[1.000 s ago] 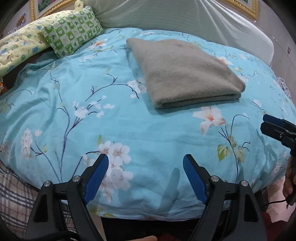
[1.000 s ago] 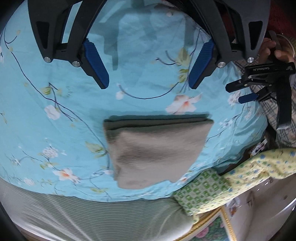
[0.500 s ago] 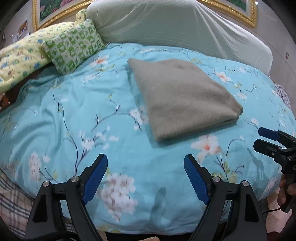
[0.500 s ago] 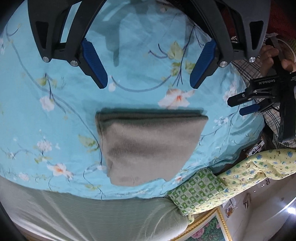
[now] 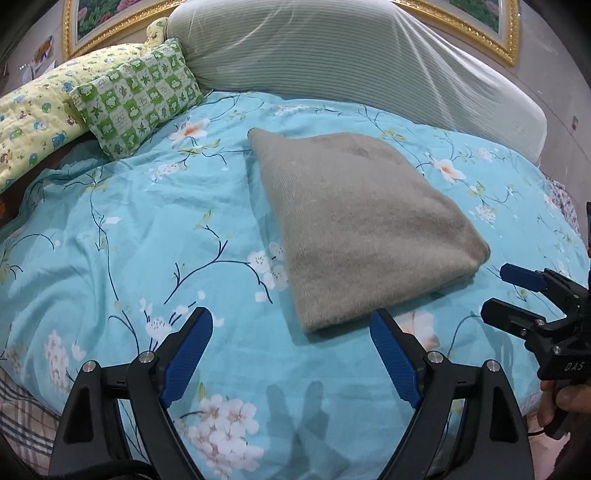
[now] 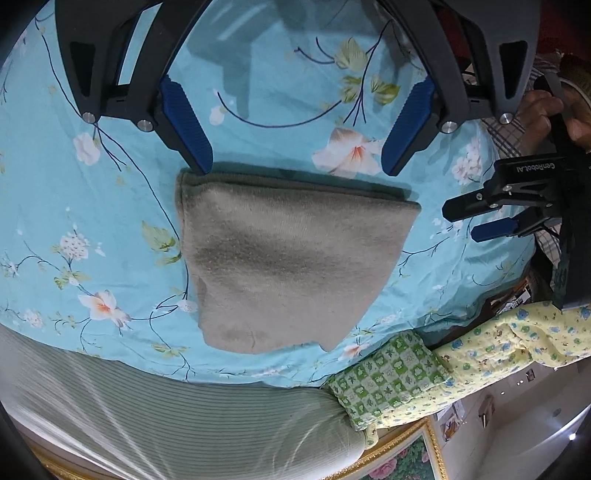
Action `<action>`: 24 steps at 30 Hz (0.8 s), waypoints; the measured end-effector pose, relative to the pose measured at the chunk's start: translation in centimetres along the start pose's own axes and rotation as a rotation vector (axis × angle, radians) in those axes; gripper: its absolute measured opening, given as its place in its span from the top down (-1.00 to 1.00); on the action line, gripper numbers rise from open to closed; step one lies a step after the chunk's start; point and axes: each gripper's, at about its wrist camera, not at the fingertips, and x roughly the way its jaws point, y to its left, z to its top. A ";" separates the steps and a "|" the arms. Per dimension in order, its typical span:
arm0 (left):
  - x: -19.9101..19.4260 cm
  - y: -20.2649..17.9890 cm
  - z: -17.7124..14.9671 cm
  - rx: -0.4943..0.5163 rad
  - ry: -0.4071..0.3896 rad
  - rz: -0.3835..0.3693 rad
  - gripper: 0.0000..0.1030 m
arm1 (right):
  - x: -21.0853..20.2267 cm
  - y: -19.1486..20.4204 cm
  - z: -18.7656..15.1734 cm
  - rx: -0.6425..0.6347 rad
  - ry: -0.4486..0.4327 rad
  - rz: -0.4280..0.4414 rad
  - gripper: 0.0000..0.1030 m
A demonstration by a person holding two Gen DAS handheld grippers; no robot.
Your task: Fold small clothes
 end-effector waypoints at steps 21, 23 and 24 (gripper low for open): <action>1.8 -0.7 0.9 -0.019 -0.006 0.006 -0.71 | 3.3 -1.3 1.9 0.054 -0.043 -0.005 -0.80; 1.8 -0.7 0.8 -0.013 0.000 0.010 -0.71 | 3.3 -1.3 1.8 0.053 -0.038 -0.005 -0.80; 1.9 -0.7 0.8 -0.014 0.003 0.010 -0.71 | 3.3 -1.2 1.7 0.052 -0.035 -0.006 -0.80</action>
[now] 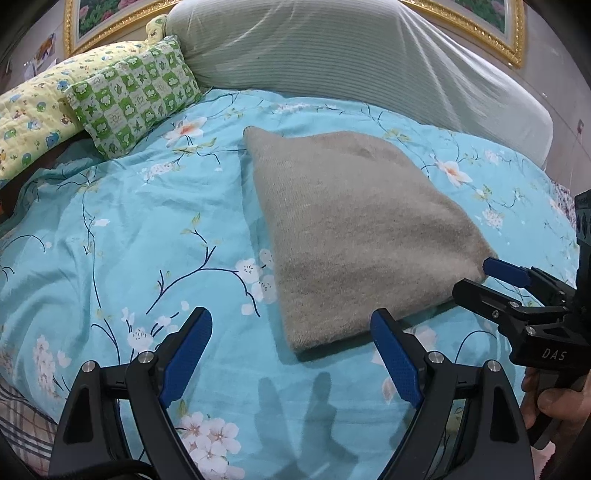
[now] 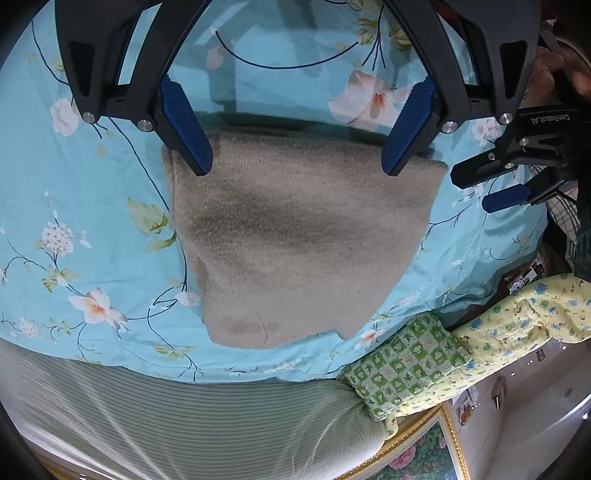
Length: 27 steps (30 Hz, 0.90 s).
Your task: Fold small clothes
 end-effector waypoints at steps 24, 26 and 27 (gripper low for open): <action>0.2 -0.1 -0.3 0.003 0.015 -0.007 -0.76 | -0.3 0.0 -0.4 -0.006 0.020 -0.016 -0.81; 0.0 -0.1 -0.4 -0.003 0.013 -0.012 -0.76 | -0.3 0.0 -0.3 -0.003 0.019 -0.014 -0.81; 0.0 0.0 -0.4 -0.007 0.010 -0.020 -0.76 | -0.3 0.0 -0.3 -0.003 0.018 -0.013 -0.81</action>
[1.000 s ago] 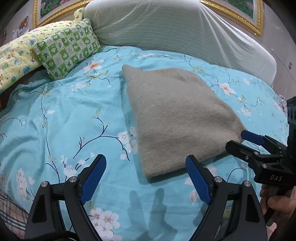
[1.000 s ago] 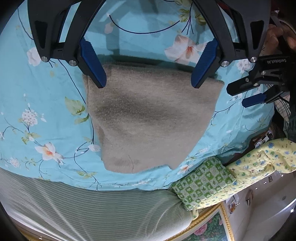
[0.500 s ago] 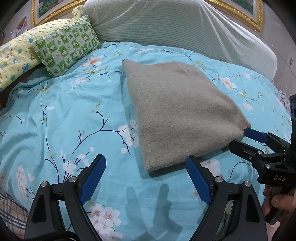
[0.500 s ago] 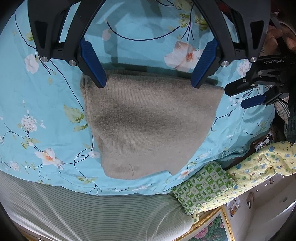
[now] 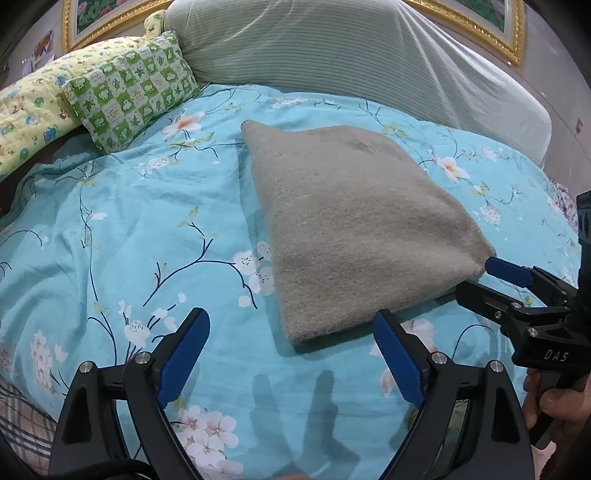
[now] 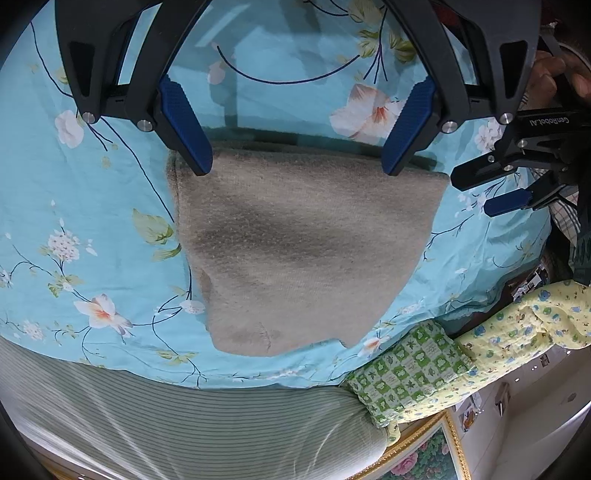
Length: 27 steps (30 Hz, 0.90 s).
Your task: Fold small clothes
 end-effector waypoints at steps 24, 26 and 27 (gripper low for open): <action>-0.1 -0.2 0.3 0.009 0.010 -0.018 -0.76 | 0.0 0.2 0.1 0.000 -0.003 0.000 -0.81; -0.1 -0.3 0.3 0.014 0.011 -0.015 -0.76 | 0.0 0.3 0.1 0.005 -0.003 0.002 -0.81; -0.1 -0.3 0.2 0.012 0.013 -0.016 -0.76 | 0.0 0.3 0.1 0.003 -0.003 0.001 -0.81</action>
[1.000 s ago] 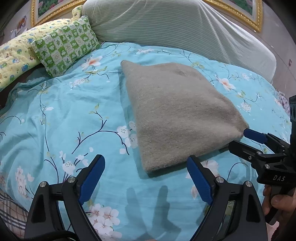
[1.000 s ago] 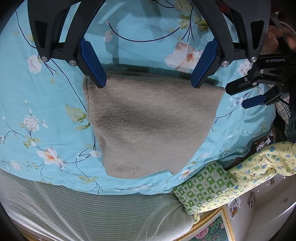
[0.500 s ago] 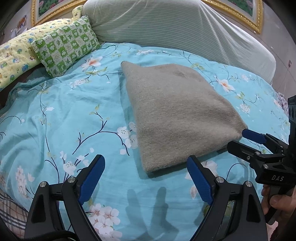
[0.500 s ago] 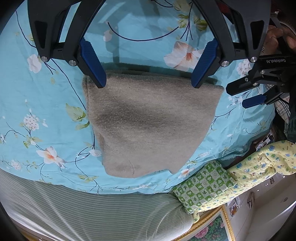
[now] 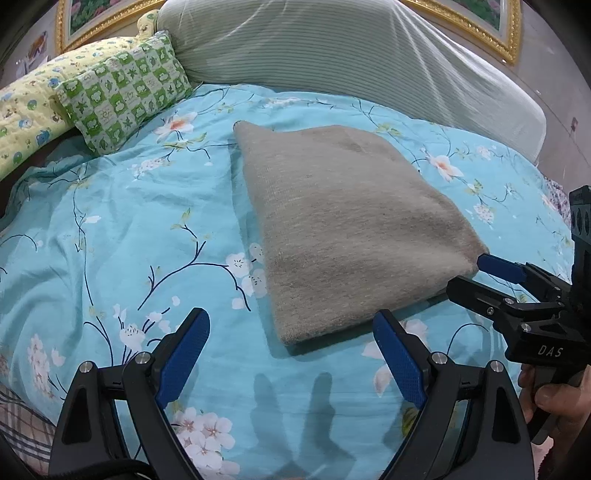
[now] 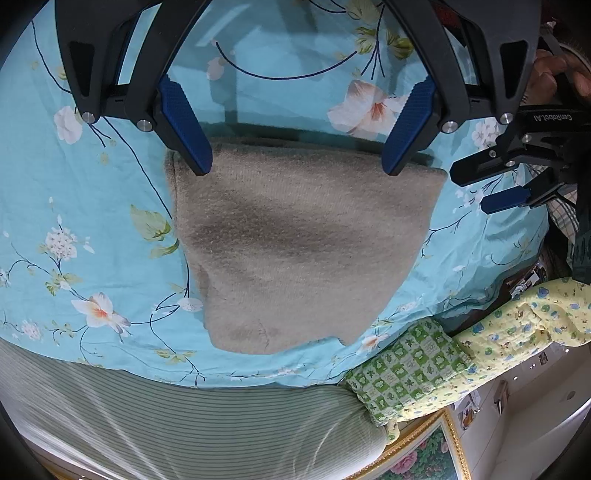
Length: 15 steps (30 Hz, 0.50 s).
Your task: Fold small clothes
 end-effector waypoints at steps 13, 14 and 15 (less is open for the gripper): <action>0.0 -0.1 0.1 -0.004 0.005 0.008 -0.76 | 0.0 0.3 0.0 0.001 -0.001 0.003 -0.81; 0.0 -0.2 0.1 -0.002 0.004 0.009 -0.76 | 0.0 0.3 0.0 0.001 -0.002 0.002 -0.81; 0.0 -0.2 0.1 -0.001 0.005 0.008 -0.76 | 0.0 0.2 0.1 0.001 -0.001 0.002 -0.81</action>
